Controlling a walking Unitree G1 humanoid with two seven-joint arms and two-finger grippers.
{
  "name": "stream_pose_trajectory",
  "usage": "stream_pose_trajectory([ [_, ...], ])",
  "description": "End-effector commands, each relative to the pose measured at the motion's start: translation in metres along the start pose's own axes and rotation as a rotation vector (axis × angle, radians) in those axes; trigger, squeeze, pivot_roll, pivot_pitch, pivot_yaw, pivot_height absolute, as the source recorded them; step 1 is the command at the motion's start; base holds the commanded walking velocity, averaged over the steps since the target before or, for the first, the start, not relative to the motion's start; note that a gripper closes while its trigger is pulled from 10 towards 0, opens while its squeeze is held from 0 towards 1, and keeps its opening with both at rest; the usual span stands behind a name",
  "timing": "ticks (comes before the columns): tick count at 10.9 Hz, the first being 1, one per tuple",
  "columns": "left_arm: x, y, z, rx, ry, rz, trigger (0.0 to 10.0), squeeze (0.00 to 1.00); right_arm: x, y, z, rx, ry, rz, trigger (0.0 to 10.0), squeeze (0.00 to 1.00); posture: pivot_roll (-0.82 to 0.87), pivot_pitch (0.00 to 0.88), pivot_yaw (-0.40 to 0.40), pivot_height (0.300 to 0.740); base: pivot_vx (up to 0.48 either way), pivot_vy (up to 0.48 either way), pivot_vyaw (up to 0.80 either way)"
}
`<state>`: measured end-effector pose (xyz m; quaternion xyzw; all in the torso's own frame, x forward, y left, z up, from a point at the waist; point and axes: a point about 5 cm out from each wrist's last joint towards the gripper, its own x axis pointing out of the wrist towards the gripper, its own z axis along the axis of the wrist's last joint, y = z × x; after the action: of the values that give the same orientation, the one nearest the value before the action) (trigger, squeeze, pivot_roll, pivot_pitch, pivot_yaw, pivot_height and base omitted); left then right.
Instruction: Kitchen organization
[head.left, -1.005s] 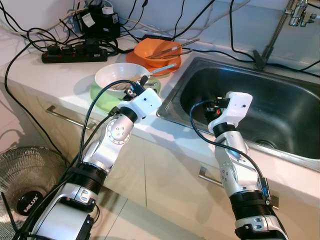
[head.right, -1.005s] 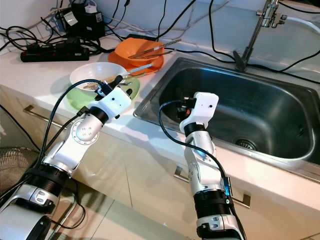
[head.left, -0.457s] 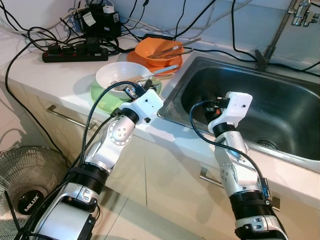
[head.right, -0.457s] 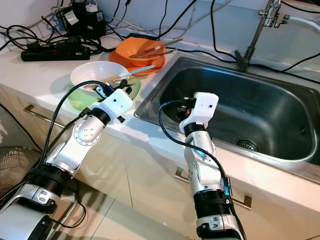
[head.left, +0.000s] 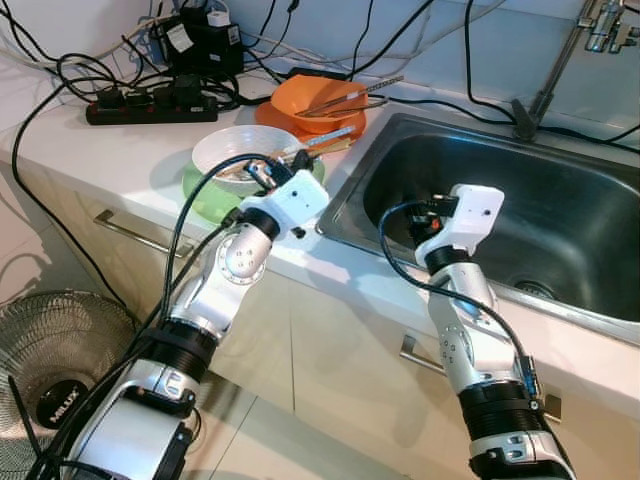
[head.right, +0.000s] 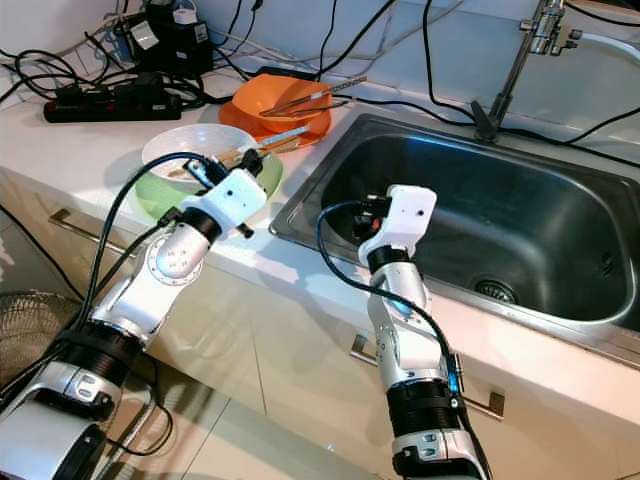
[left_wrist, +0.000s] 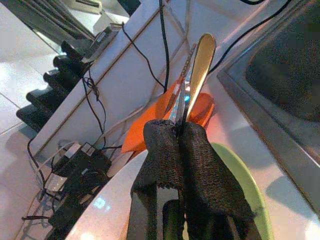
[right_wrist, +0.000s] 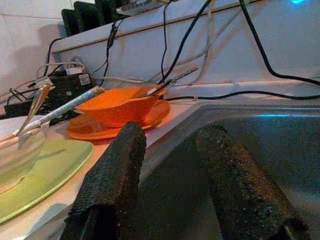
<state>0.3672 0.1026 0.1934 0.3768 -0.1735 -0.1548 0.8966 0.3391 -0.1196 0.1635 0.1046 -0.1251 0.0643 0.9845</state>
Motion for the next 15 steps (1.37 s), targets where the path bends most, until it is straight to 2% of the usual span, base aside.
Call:
stream_pose_trajectory([
  [1, 0.003, 0.004, 0.008, 0.014, -0.038, 0.01, 10.0, 0.0, 0.003, 0.0, 0.003, -0.005, -0.014, -0.004, 10.0, 0.0, 0.16, 0.014, 0.002, 0.74, 0.0, 0.0, 0.0],
  [5, 0.004, 0.022, 0.022, 0.027, -0.062, 0.034, 10.0, 0.0, 0.004, 0.001, 0.003, -0.004, -0.014, 0.001, 10.0, 0.0, 0.16, 0.013, 0.001, 0.74, 0.0, 0.0, 0.0],
  [7, 0.001, 0.036, 0.031, 0.046, -0.074, 0.055, 10.0, 0.0, 0.004, 0.0, 0.003, -0.005, -0.013, 0.0, 10.0, 0.0, 0.17, 0.014, -0.003, 0.74, 0.0, 0.0, 0.0],
  [9, 0.003, 0.053, 0.05, 0.065, -0.117, 0.092, 10.0, 0.0, 0.005, 0.001, 0.003, -0.002, -0.013, 0.007, 10.0, 0.0, 0.17, 0.009, -0.007, 0.74, 0.0, 0.0, 0.0],
  [10, 0.003, 0.056, 0.054, 0.04, -0.123, 0.096, 10.0, 0.0, 0.006, 0.002, 0.003, -0.002, -0.012, 0.009, 10.0, 0.0, 0.17, 0.008, -0.008, 0.74, 0.0, 0.0, 0.0],
  [12, 0.003, 0.053, 0.055, -0.164, -0.117, 0.066, 10.0, 0.0, 0.007, 0.002, 0.003, -0.003, -0.011, 0.015, 10.0, 0.0, 0.17, 0.005, -0.008, 0.74, 0.0, 0.0, 0.0],
  [14, -0.001, 0.043, 0.05, -0.27, -0.089, -0.005, 10.0, 0.0, 0.007, 0.003, 0.003, -0.004, -0.01, 0.024, 10.0, 0.0, 0.17, 0.006, -0.009, 0.74, 0.0, 0.0, 0.0],
  [15, -0.002, 0.045, 0.053, -0.305, -0.103, -0.006, 10.0, 0.0, 0.007, 0.004, 0.002, -0.004, -0.009, 0.027, 10.0, 0.0, 0.17, 0.006, -0.01, 0.74, 0.0, 0.0, 0.0],
])
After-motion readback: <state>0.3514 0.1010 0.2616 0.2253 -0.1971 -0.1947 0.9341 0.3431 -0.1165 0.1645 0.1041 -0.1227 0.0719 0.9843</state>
